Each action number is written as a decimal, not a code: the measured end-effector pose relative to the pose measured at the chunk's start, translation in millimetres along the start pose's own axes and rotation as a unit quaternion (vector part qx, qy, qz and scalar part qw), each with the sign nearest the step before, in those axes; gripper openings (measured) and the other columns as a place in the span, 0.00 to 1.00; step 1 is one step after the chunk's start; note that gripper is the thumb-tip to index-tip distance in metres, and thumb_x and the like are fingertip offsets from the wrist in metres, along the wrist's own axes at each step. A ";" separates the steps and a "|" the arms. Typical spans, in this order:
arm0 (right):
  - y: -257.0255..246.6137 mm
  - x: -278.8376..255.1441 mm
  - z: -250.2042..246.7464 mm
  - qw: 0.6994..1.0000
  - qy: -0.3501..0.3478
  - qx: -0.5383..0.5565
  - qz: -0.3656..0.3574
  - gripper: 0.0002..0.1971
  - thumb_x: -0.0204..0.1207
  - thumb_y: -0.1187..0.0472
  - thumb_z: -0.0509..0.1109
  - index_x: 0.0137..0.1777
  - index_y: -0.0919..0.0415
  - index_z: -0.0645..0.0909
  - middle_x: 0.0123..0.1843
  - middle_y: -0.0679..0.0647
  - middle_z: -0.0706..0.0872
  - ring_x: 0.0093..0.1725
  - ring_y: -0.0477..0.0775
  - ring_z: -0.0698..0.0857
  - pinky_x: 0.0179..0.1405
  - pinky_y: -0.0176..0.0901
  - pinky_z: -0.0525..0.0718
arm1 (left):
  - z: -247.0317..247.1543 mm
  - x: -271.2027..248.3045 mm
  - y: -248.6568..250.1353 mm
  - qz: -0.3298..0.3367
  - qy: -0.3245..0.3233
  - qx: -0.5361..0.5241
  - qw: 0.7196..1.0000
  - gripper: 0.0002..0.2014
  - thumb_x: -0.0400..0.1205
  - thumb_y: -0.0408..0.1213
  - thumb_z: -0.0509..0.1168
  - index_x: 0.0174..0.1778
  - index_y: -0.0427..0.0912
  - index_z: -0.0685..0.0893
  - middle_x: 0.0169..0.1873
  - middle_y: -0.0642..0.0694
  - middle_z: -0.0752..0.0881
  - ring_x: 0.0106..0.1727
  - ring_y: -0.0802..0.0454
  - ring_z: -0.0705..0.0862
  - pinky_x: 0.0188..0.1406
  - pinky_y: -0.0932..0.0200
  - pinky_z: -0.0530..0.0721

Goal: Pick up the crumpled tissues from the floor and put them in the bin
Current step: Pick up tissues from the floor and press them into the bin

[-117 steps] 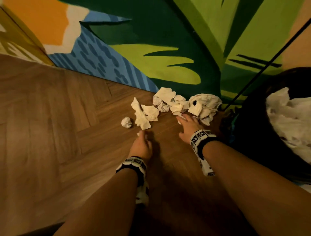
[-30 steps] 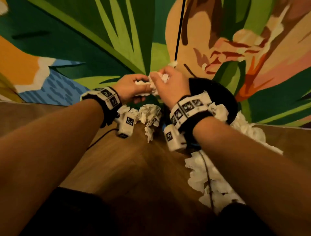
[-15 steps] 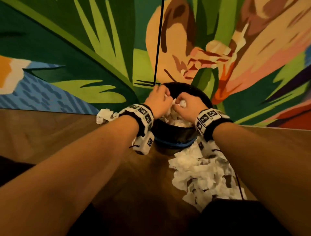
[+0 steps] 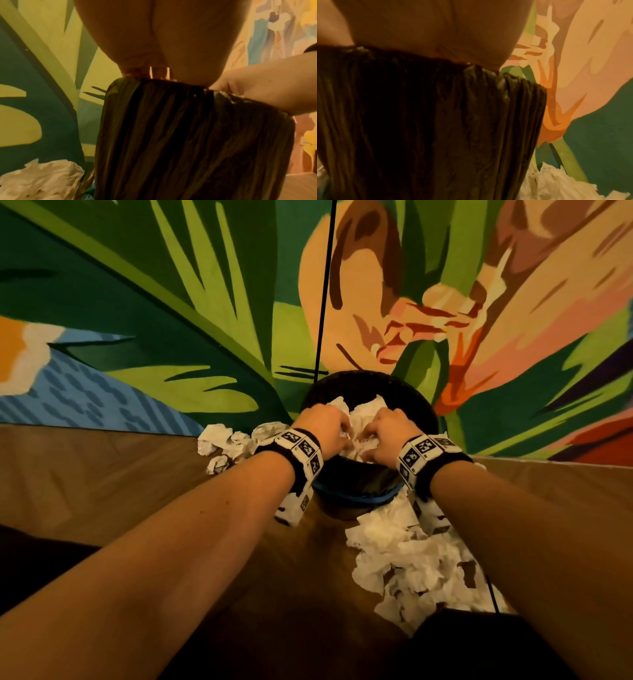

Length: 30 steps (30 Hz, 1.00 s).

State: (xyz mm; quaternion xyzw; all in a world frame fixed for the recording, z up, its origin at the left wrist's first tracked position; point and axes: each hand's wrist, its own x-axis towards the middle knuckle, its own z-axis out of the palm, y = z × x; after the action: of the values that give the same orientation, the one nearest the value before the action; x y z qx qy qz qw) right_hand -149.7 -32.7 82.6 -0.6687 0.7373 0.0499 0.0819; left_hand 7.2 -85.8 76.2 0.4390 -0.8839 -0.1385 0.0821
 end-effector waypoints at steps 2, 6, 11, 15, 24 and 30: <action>-1.5 -2.2 -0.5 1.000 -0.014 0.028 0.005 0.15 0.73 0.48 0.76 0.57 0.52 0.87 0.56 0.54 0.84 0.56 0.58 0.82 0.55 0.50 0.85 | -0.1 0.6 2.9 0.001 -0.025 -0.007 1.000 0.12 0.81 0.51 0.67 0.46 0.49 0.91 0.41 0.49 0.88 0.45 0.47 0.86 0.47 0.54 0.85; 1.7 -5.1 3.2 0.998 -0.021 0.056 0.005 0.14 0.78 0.53 0.66 0.37 0.60 0.86 0.35 0.58 0.85 0.38 0.58 0.83 0.34 0.43 0.80 | 2.1 -0.6 5.3 -0.018 -0.040 0.032 0.998 0.21 0.83 0.50 0.54 0.29 0.42 0.77 0.31 0.44 0.80 0.34 0.44 0.80 0.35 0.56 0.76; 4.3 -8.4 4.3 0.996 -0.034 0.086 -0.002 0.23 0.82 0.50 0.61 0.23 0.51 0.64 0.23 0.48 0.68 0.25 0.48 0.67 0.25 0.41 0.60 | 4.3 -1.3 10.2 -0.002 -0.115 0.104 0.988 0.23 0.83 0.55 0.46 0.51 0.45 0.83 0.50 0.40 0.84 0.51 0.42 0.80 0.56 0.46 0.73; 2.6 -3.4 7.0 0.996 -0.071 0.056 0.018 0.21 0.81 0.46 0.59 0.26 0.50 0.67 0.28 0.50 0.73 0.33 0.52 0.73 0.29 0.41 0.64 | 10.5 0.2 11.0 0.012 -0.174 0.125 0.977 0.28 0.85 0.55 0.42 0.67 0.46 0.80 0.66 0.42 0.83 0.68 0.42 0.77 0.74 0.35 0.57; 4.4 -2.9 -2.0 0.999 -0.003 0.039 -0.006 0.08 0.75 0.47 0.70 0.40 0.45 0.88 0.41 0.46 0.87 0.45 0.53 0.85 0.46 0.48 0.87 | 5.2 -10.3 4.5 0.023 -0.092 0.127 0.987 0.26 0.84 0.53 0.45 0.32 0.43 0.80 0.34 0.46 0.83 0.40 0.48 0.77 0.70 0.40 0.64; -8.3 2.4 -30.4 0.977 0.166 0.131 -0.022 0.17 0.76 0.41 0.68 0.30 0.49 0.79 0.27 0.44 0.81 0.32 0.44 0.81 0.32 0.40 0.77 | -24.8 -9.8 -35.5 0.016 0.094 0.004 0.995 0.19 0.80 0.47 0.51 0.50 0.53 0.89 0.39 0.52 0.86 0.52 0.47 0.82 0.71 0.44 0.67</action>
State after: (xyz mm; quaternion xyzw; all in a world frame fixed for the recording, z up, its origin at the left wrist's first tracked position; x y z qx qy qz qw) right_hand -143.3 -41.5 112.2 -0.6671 0.7260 -0.1605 0.0462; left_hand 46.5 -102.7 88.3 0.4361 -0.8798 -0.0921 0.1650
